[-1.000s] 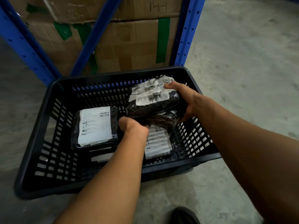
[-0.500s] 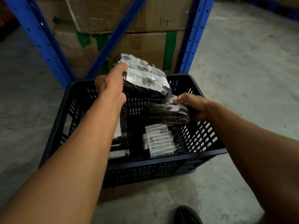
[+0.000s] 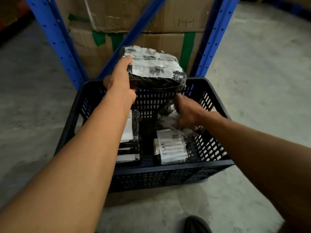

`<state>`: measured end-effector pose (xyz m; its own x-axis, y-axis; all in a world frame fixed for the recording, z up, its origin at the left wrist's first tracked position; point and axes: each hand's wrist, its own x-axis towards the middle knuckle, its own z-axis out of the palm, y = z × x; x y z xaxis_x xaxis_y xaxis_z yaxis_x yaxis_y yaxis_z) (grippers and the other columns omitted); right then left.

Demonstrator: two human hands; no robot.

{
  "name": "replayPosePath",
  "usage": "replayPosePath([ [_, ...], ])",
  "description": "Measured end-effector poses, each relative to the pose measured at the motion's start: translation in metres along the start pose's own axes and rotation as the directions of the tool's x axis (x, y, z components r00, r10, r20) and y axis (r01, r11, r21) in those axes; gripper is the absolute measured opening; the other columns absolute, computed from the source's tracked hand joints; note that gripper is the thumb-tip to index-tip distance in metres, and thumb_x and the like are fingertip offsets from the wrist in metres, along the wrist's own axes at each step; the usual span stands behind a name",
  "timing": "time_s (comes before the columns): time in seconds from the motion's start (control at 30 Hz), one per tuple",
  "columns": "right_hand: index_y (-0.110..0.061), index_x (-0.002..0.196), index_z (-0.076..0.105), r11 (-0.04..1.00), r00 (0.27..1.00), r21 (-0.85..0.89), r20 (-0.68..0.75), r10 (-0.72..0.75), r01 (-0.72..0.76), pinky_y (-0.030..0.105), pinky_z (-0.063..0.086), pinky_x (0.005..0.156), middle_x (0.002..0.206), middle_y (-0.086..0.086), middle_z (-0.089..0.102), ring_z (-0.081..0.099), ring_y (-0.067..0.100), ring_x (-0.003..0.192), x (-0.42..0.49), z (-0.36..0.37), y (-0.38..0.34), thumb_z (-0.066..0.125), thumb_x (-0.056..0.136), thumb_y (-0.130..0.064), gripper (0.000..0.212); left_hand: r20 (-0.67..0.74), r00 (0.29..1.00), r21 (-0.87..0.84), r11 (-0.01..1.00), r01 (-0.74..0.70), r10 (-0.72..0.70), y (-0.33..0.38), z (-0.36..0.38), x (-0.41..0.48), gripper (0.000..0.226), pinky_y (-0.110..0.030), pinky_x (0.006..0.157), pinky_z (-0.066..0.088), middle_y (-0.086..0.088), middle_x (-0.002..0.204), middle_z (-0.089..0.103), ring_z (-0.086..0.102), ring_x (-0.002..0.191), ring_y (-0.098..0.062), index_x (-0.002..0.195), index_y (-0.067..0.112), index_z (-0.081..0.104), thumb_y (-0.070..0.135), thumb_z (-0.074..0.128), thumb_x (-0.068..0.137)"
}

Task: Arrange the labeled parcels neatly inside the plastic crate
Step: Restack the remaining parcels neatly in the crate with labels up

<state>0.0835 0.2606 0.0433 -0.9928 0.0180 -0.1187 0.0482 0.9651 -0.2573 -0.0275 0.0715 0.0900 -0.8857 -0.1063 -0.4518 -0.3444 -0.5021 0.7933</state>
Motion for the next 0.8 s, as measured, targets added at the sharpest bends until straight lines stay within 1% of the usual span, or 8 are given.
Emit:
replayPosePath([
  [0.07,-0.015,0.128,0.034,0.947,0.990,-0.291,-0.004,-0.142,0.135,0.038,0.050,0.088,0.120,0.009,0.051,0.049,0.024,0.104,-0.004,0.025,0.004,0.082,0.067,-0.024,0.078,-0.002,1.000,0.001,1.000,-0.004,0.004,0.001,-0.002,0.001,0.098,-0.055,0.076,0.057,-0.007,0.115,0.069,0.069,0.098,-0.033,0.122,0.020,0.062,0.038,0.087,0.029],
  [0.13,-0.016,0.137,0.029,0.878,0.968,-0.421,0.189,-0.163,0.230,0.041,0.047,0.095,0.130,0.011,0.047,0.047,0.028,0.115,-0.006,0.044,0.007,0.084,0.066,-0.025,0.090,0.007,1.000,-0.005,1.000,0.000,0.000,0.003,-0.003,0.001,0.099,-0.056,0.078,0.056,-0.007,0.117,0.069,0.069,0.100,-0.033,0.123,0.020,0.061,0.037,0.087,0.029],
  [0.2,-0.015,0.139,0.034,0.927,0.902,-0.317,0.430,-0.048,0.201,0.042,0.046,0.099,0.134,0.010,0.044,0.046,0.028,0.123,-0.008,0.054,0.008,0.088,0.064,-0.025,0.093,0.005,1.000,-0.003,1.000,0.004,-0.004,0.004,-0.004,0.003,0.102,-0.058,0.080,0.055,-0.008,0.119,0.068,0.068,0.101,-0.034,0.125,0.020,0.060,0.035,0.088,0.029],
  [0.27,-0.016,0.134,0.048,0.976,0.853,-0.197,0.521,0.030,0.087,0.041,0.047,0.101,0.136,0.009,0.047,0.049,0.029,0.124,-0.008,0.059,0.013,0.084,0.071,-0.017,0.072,0.016,1.000,-0.007,1.000,0.005,-0.005,0.003,-0.004,0.005,0.099,-0.056,0.079,0.056,-0.009,0.117,0.069,0.069,0.099,-0.034,0.123,0.019,0.061,0.035,0.088,0.029],
  [0.4,-0.006,0.126,0.057,0.972,0.948,0.050,0.236,0.213,-0.230,0.036,0.050,0.097,0.130,0.017,0.059,0.058,0.030,0.118,0.000,0.055,0.032,0.063,0.087,-0.001,0.040,0.068,0.998,-0.029,1.000,-0.001,0.003,0.000,-0.004,0.000,0.091,-0.055,0.077,0.058,-0.009,0.112,0.072,0.072,0.097,-0.032,0.121,0.017,0.063,0.031,0.089,0.035],
  [0.47,-0.003,0.124,0.058,0.916,0.917,0.087,0.128,0.379,-0.391,0.036,0.054,0.091,0.119,0.016,0.063,0.062,0.030,0.106,0.006,0.053,0.045,0.062,0.088,-0.002,0.036,0.118,0.993,-0.066,0.998,0.008,0.000,-0.003,-0.005,0.001,0.087,-0.055,0.077,0.059,-0.009,0.110,0.074,0.073,0.095,-0.031,0.122,0.016,0.064,0.028,0.090,0.040],
  [0.57,-0.004,0.123,0.055,0.807,0.831,0.203,0.182,0.526,-0.555,0.032,0.052,0.081,0.107,0.013,0.060,0.060,0.027,0.097,0.010,0.061,0.057,0.069,0.085,-0.007,0.041,0.167,0.986,-0.079,0.997,0.021,-0.007,-0.006,-0.006,0.004,0.089,-0.056,0.081,0.057,-0.008,0.114,0.074,0.072,0.102,-0.032,0.123,0.017,0.065,0.030,0.093,0.040],
  [0.8,-0.002,0.139,0.045,0.589,0.688,0.359,0.440,0.577,-0.724,0.042,0.042,0.110,0.141,0.018,0.051,0.052,0.036,0.129,0.010,0.075,0.053,0.085,0.073,-0.025,0.081,0.335,0.942,-0.121,0.992,0.019,0.023,-0.007,-0.010,-0.009,0.022,-0.059,0.090,0.053,-0.016,0.123,0.071,0.069,0.109,-0.035,0.103,0.013,0.070,0.020,0.074,0.083],
])
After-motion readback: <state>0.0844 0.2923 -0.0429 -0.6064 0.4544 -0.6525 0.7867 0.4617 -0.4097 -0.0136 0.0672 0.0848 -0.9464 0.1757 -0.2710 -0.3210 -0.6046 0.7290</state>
